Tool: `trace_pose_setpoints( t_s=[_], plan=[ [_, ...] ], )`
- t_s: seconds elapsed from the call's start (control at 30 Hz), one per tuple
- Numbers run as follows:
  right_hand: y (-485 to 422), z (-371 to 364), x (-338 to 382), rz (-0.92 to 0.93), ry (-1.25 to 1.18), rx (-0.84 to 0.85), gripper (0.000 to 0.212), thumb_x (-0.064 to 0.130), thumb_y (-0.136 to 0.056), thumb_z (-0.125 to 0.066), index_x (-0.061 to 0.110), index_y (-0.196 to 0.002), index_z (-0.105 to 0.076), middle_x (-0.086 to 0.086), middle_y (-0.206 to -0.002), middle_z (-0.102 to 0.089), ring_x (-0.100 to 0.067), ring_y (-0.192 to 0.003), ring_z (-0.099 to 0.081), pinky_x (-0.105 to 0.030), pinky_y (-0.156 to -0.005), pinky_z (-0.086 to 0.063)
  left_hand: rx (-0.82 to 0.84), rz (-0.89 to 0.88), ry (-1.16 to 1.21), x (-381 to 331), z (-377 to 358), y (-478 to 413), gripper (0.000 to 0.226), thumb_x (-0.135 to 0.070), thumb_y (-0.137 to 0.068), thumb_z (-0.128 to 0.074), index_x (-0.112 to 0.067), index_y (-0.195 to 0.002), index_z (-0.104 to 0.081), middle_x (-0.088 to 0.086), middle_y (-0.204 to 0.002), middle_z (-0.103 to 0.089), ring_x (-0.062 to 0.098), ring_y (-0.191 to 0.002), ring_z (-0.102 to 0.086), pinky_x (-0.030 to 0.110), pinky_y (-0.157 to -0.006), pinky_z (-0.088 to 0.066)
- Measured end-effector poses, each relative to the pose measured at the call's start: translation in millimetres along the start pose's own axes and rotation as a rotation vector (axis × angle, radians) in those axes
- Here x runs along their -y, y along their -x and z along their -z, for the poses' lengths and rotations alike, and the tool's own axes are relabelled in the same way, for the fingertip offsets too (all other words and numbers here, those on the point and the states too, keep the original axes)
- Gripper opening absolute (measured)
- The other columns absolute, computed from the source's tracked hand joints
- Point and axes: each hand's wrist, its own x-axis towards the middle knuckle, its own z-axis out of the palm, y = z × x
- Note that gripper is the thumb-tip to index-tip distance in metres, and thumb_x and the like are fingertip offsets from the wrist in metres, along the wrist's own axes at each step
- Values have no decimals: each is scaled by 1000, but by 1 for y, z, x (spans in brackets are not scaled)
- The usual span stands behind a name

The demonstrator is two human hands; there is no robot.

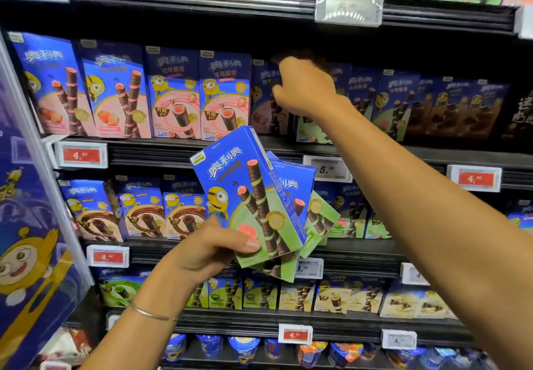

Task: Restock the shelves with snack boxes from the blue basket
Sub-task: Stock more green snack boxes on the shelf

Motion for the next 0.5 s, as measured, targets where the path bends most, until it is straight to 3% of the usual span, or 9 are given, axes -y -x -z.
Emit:
trace_pose_setpoints(
  t_s=[0.1, 0.17, 0.23, 0.3, 0.5],
  plan=[
    [-19, -1, 9, -7, 84, 186, 7, 19, -94, -53, 13, -94, -57, -18, -114, -65, -31, -86, -51, -36, -73, -40, -25, -58, 17, 2, 8, 1, 35, 1, -45, -76, -8, -78, -83, 9, -81, -79, 23, -76, -78, 31, -70, -62],
    [-31, -4, 14, -31, 109, 244, 24, 20, -97, -52, 7, -111, -66, -19, -123, -64, -33, -97, -56, -37, -79, -40, -39, -76, 2, 4, 14, 3, 41, -3, -44, -78, -11, -84, -84, 9, -86, -79, 25, -81, -78, 35, -73, -63],
    [-41, -6, 16, -69, 116, 282, 34, 21, -98, -52, 6, -127, -63, -18, -133, -60, -37, -114, -58, -39, -84, -43, -54, -70, 0, 5, 20, 4, 47, -3, -43, -80, -9, -89, -84, 13, -91, -79, 30, -85, -77, 39, -76, -63],
    [-46, -5, 16, -89, 110, 321, 38, 23, -99, -52, 8, -133, -60, -18, -138, -57, -37, -119, -57, -41, -86, -46, -60, -72, 2, 5, 22, 5, 49, -2, -43, -80, -9, -91, -84, 14, -92, -79, 31, -86, -77, 40, -75, -63],
    [-50, 4, 12, -61, 104, 292, 24, 21, -96, -56, 6, -113, -65, -18, -118, -64, -33, -90, -54, -37, -74, -42, -39, -99, 0, 6, 25, 7, 55, -1, -45, -80, -13, -99, -83, 13, -98, -78, 32, -91, -76, 42, -81, -63]
  ],
)
